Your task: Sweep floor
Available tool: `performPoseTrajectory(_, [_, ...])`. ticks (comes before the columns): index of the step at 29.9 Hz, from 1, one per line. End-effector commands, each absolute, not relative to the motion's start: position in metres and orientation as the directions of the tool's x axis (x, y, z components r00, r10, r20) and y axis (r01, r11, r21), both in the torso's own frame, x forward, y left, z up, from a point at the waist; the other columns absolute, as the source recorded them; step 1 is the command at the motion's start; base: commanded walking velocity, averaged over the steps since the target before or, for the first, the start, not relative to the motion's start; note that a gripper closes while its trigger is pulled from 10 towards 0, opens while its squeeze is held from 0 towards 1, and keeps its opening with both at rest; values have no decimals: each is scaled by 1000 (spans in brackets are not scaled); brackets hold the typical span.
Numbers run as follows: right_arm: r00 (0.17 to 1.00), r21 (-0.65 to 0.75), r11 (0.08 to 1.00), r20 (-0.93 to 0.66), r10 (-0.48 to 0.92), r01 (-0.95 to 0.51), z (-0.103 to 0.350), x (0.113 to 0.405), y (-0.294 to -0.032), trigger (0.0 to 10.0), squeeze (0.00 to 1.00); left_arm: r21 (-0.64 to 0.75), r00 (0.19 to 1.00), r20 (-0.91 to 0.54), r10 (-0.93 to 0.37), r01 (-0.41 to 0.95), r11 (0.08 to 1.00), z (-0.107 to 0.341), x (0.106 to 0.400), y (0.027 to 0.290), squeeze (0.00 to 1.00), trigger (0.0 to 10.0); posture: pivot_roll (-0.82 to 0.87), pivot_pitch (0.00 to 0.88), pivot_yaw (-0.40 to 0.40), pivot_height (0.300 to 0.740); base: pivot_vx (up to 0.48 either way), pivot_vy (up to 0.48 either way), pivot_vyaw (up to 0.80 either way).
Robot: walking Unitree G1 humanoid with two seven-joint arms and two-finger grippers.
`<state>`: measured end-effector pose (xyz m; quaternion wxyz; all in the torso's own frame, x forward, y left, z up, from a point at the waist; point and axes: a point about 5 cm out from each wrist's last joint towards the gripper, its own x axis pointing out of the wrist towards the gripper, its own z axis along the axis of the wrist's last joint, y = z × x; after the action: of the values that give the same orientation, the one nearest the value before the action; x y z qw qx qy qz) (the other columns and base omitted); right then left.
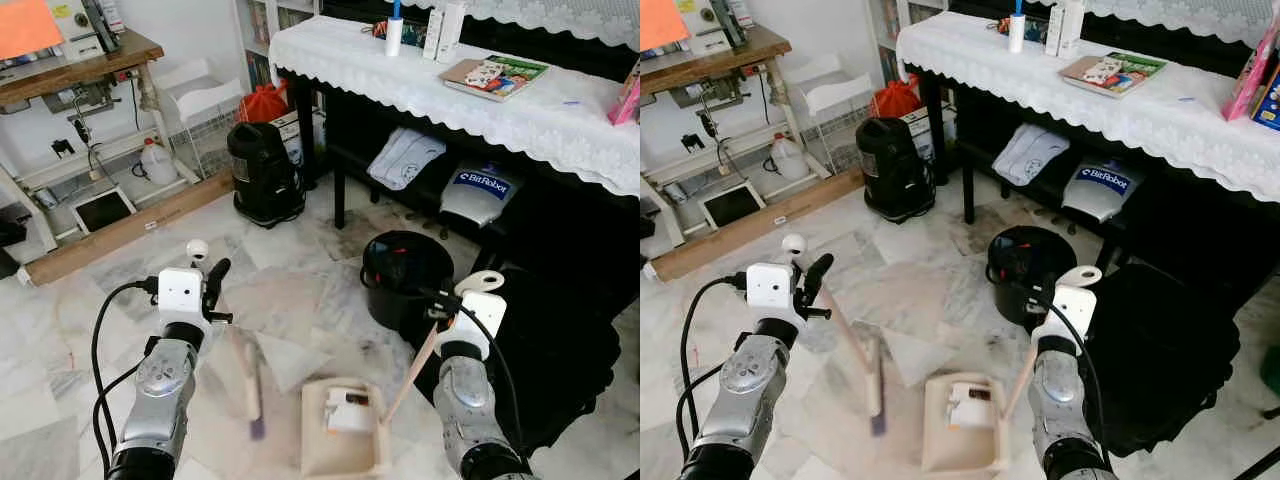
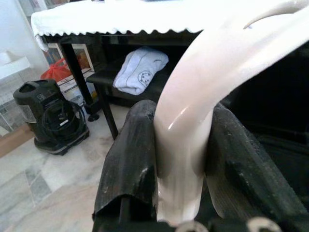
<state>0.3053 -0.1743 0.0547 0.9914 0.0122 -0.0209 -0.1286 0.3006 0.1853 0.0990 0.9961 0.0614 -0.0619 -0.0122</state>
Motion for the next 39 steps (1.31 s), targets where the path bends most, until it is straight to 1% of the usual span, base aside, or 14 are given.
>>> performPoseTrajectory(1, [965, 40, 972, 117, -234, 231, 71, 312, -169, 10000, 0, 138, 991, 136, -11, -8, 990, 97, 297, 191, 0, 10000, 87, 0, 57, 740, 0, 0, 800])
performPoseTrajectory(9, [964, 33, 972, 124, -233, 231, 72, 311, -172, 10000, 0, 136, 992, 122, -3, -13, 991, 91, 296, 189, 0, 10000, 89, 0, 51, 740, 0, 0, 800])
performPoseTrajectory(18, [967, 33, 975, 119, -223, 221, 71, 309, -169, 10000, 0, 137, 993, 115, -14, -2, 991, 86, 294, 184, 0, 10000, 88, 0, 56, 740, 0, 0, 800])
performPoseTrajectory(27, [970, 34, 977, 120, -212, 209, 72, 310, -170, 10000, 0, 139, 995, 102, 13, -27, 990, 83, 292, 188, 0, 10000, 88, 0, 44, 740, 0, 0, 800])
performPoseTrajectory(39, [974, 32, 982, 122, -190, 187, 75, 311, -171, 10000, 0, 125, 995, 97, 29, -41, 991, 79, 290, 186, 0, 10000, 86, 0, 27, 740, 0, 0, 800])
